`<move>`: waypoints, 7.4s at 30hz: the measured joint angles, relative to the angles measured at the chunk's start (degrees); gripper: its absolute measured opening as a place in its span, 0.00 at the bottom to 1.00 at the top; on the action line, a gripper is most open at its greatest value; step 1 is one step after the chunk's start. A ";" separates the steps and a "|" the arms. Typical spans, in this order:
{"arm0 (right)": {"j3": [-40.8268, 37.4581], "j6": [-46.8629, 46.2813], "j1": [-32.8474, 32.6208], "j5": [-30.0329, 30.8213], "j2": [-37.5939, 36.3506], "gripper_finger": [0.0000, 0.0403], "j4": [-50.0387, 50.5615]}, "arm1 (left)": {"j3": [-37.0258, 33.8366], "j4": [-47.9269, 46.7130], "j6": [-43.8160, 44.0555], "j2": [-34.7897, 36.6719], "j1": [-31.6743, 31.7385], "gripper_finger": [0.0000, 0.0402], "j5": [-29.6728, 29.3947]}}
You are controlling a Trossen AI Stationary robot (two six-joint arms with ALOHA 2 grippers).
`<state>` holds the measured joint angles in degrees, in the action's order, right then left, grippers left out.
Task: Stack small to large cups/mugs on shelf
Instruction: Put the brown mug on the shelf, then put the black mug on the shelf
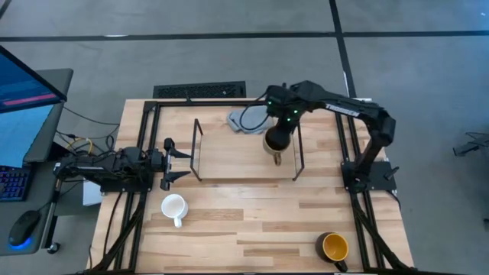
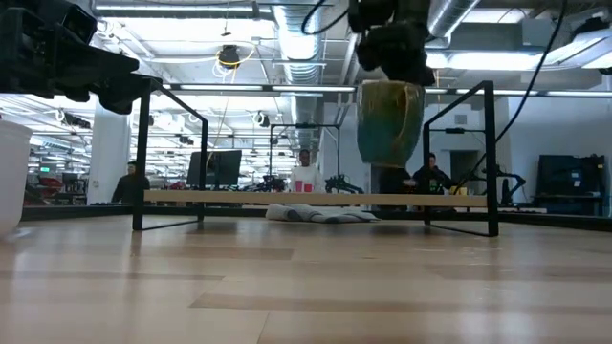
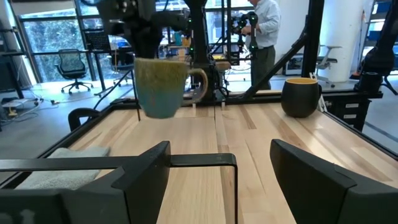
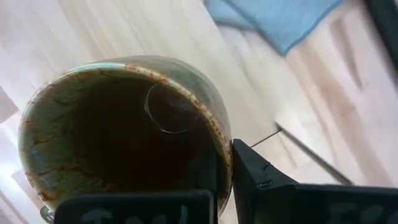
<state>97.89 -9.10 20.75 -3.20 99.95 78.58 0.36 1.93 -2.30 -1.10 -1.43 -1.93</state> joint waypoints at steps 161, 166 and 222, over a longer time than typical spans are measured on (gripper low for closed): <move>-0.07 -9.93 -3.87 -2.76 6.20 0.48 0.30 | 0.00 -0.22 2.12 0.00 0.02 0.66 1.14; -0.07 -9.88 -3.80 -2.77 6.20 0.53 0.56 | 0.00 -0.22 2.12 0.00 0.02 0.66 1.15; 27.22 -1.08 -6.01 13.55 -6.79 0.58 11.49 | 0.00 -0.22 3.34 -0.02 0.02 0.66 1.22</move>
<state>125.11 -10.18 14.74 10.35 93.16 90.07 0.36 1.72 1.04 -1.13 -1.41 -0.71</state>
